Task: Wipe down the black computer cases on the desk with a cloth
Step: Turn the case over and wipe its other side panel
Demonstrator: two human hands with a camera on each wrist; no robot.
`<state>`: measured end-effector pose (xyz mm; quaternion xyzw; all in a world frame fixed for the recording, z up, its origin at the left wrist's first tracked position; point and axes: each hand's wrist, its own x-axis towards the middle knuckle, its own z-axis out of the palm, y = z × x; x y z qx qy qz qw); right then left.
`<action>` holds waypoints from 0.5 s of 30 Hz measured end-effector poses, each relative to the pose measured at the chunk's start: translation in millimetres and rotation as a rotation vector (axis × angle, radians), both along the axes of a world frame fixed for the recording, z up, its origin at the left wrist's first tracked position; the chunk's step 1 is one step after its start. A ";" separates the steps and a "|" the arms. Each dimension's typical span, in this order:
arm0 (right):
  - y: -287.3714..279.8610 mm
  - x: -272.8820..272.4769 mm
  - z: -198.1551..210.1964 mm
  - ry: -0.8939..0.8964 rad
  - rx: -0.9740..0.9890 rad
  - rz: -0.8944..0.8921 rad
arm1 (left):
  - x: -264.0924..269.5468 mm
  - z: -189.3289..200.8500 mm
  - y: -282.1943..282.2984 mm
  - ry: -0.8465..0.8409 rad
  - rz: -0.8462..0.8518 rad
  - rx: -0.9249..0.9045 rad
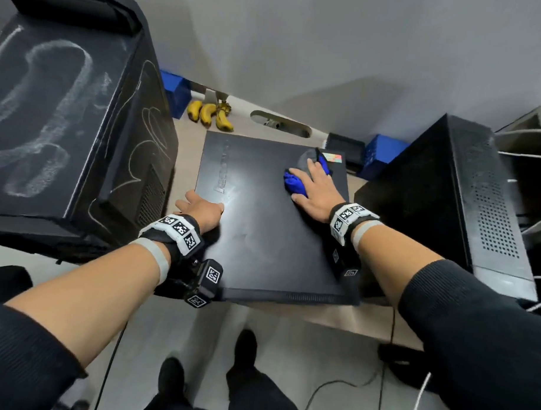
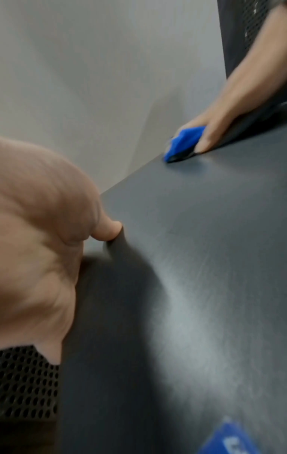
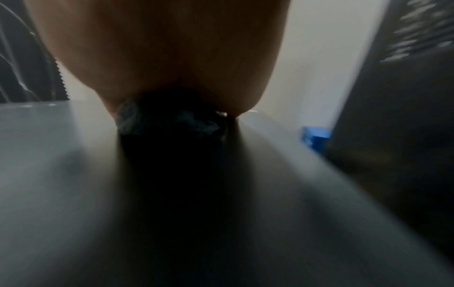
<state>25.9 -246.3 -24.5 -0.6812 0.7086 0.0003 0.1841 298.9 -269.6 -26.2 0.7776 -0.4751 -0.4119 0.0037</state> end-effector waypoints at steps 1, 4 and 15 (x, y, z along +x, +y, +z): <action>24.3 -9.3 0.7 0.002 0.009 -0.060 | -0.9 -0.1 0.3 0.003 0.002 -0.007; 99.2 -12.4 1.2 -0.021 0.040 -0.239 | -1.7 2.0 0.0 -0.007 -0.003 0.002; 237.6 78.3 -8.3 0.056 -0.022 -0.510 | 45.1 -1.4 62.1 0.088 -0.128 0.002</action>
